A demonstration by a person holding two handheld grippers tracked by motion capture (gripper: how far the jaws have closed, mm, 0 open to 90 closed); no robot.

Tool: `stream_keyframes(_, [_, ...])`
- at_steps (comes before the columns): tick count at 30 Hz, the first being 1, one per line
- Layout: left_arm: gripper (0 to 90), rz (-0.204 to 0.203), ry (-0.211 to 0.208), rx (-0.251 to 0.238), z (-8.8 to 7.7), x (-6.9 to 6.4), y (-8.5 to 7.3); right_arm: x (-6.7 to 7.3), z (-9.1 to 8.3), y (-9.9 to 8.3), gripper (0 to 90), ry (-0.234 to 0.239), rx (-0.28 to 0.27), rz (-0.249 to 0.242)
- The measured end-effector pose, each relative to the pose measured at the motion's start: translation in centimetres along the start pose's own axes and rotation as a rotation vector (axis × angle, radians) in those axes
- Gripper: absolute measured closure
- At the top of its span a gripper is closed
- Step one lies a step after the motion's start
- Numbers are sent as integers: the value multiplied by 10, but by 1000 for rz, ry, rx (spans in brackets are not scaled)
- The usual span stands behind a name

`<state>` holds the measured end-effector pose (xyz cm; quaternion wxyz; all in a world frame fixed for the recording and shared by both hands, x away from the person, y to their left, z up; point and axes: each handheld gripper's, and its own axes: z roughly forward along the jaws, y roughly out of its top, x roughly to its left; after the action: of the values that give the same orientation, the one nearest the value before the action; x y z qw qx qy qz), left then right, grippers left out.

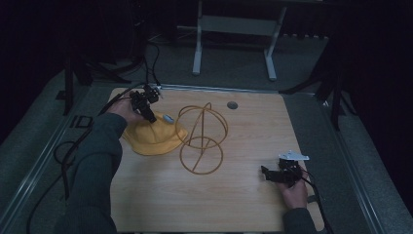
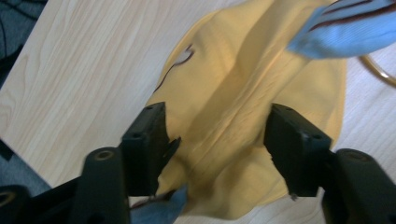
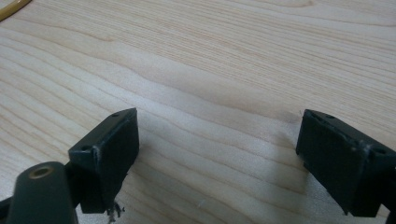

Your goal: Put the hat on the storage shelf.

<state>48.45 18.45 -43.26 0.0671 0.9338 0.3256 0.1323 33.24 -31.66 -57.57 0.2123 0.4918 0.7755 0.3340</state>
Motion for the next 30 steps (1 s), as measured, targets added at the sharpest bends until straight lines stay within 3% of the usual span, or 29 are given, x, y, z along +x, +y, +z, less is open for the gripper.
stream_keyframes(2, [386,-10,-9,2,4,0,-3,0,0,0,132,0,0,0])
stream_keyframes(5, [487,-4,-9,6,6,-1,-4,0,0,0,132,0,0,-1])
stream_keyframes(6, [487,6,-10,13,6,-2,-5,0,0,0,132,0,-1,-2])
stream_keyframes(7, [566,11,-7,17,7,-3,-5,0,0,0,132,0,-1,-3])
stream_keyframes(8, [566,15,-5,21,6,-3,-5,0,0,0,132,0,-1,-3])
stream_keyframes(10, [670,29,-14,20,4,-4,-7,0,0,0,132,0,-1,-3])
stream_keyframes(15, [783,63,-18,29,1,-8,-10,0,0,0,132,0,-1,-2])
stream_keyframes(19, [819,76,-28,34,-4,-9,-12,0,0,0,132,0,-1,-3])
stream_keyframes(27, [836,56,-40,13,-20,-6,-22,0,0,0,132,0,-2,0])
stream_keyframes(30, [837,43,-56,-26,-29,-5,-27,0,0,0,132,0,-1,0])
